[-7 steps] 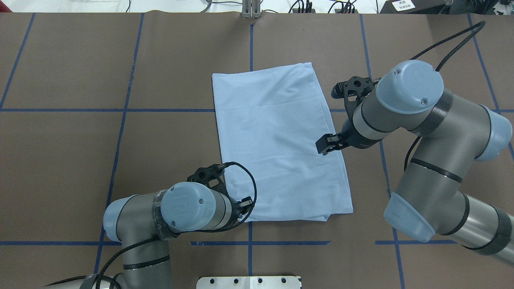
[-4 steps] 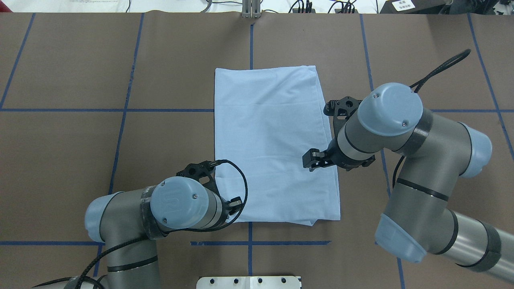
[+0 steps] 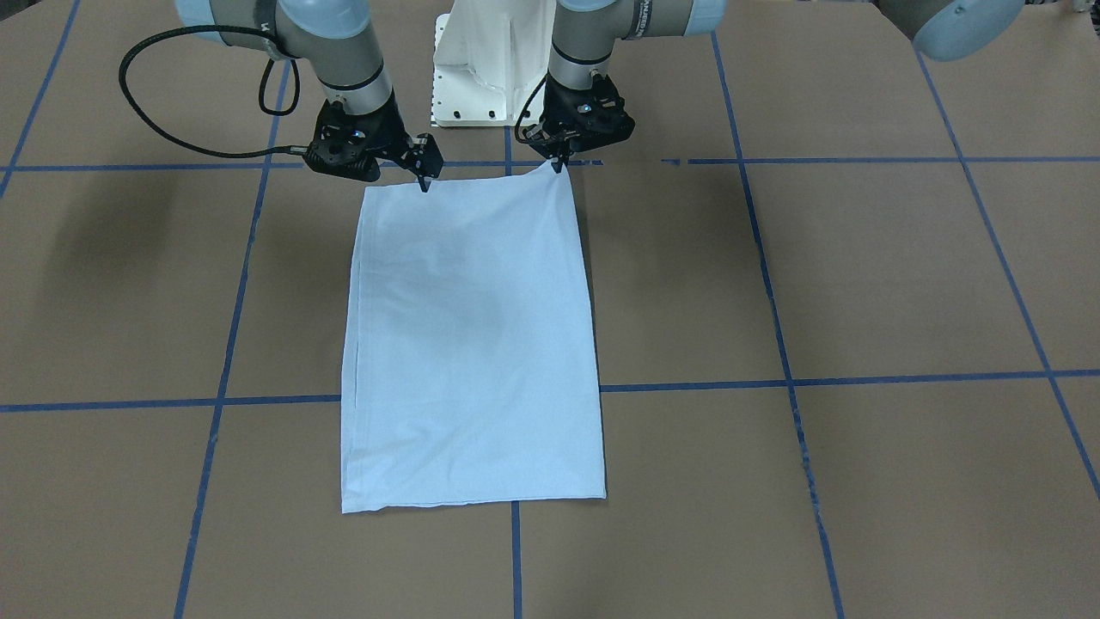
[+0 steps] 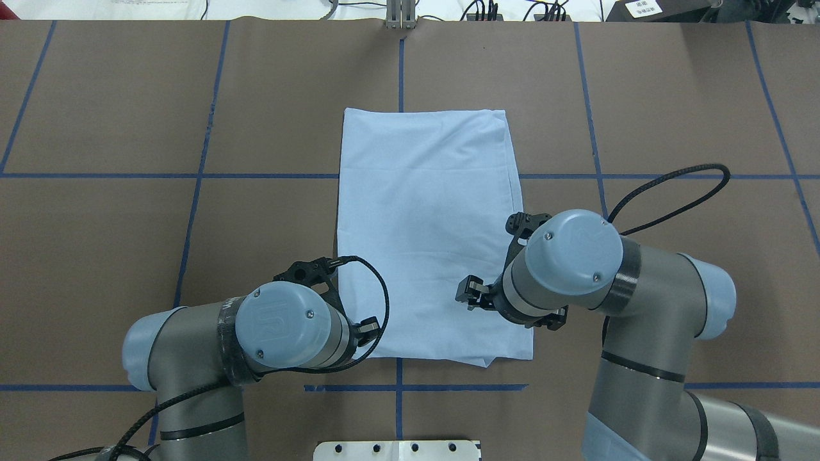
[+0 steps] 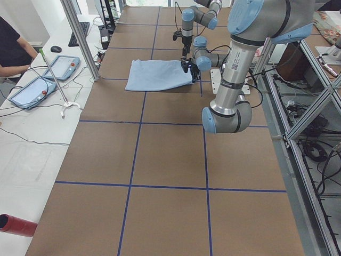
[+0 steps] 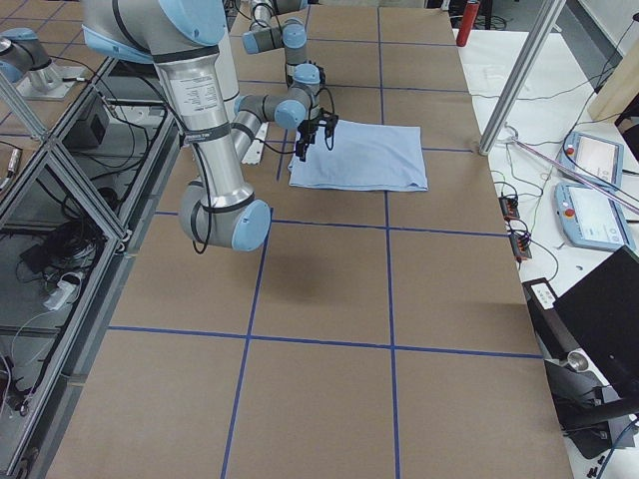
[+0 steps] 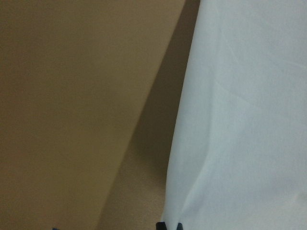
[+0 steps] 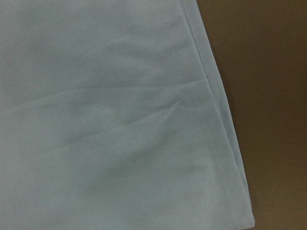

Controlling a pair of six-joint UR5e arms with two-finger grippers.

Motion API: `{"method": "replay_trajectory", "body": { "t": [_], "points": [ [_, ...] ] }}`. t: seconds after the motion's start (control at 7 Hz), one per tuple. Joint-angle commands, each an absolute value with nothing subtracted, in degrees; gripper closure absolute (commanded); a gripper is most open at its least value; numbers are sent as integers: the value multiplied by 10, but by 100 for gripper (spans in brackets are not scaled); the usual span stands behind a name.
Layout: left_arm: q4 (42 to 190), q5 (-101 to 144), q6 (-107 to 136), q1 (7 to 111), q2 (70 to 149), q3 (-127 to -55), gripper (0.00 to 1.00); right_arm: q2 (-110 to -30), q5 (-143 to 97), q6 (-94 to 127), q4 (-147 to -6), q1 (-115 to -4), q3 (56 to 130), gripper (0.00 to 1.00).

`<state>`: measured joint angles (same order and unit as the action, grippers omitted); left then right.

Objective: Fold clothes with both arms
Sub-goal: 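Bring both grippers to the shirt corners nearest the robot and grasp them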

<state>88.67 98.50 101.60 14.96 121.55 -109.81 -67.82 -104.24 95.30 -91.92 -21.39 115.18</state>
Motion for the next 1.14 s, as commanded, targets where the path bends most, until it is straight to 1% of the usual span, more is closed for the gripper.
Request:
{"method": "replay_trajectory", "body": {
  "t": [0.0,0.29,0.57,1.0],
  "points": [
    [888,985,1008,150,1216,-1095,100,-705,-963,1072,-851,-151,1145,0],
    [890,985,1007,149,1216,-1093,100,-708,-954,1092,-852,-144,1117,0],
    [891,985,1008,148,1219,-1093,100,-729,-953,1096,-852,-144,1116,0],
    [891,984,1007,147,1219,-1092,100,-728,-953,1096,-852,-140,1107,0]
  ]
}}
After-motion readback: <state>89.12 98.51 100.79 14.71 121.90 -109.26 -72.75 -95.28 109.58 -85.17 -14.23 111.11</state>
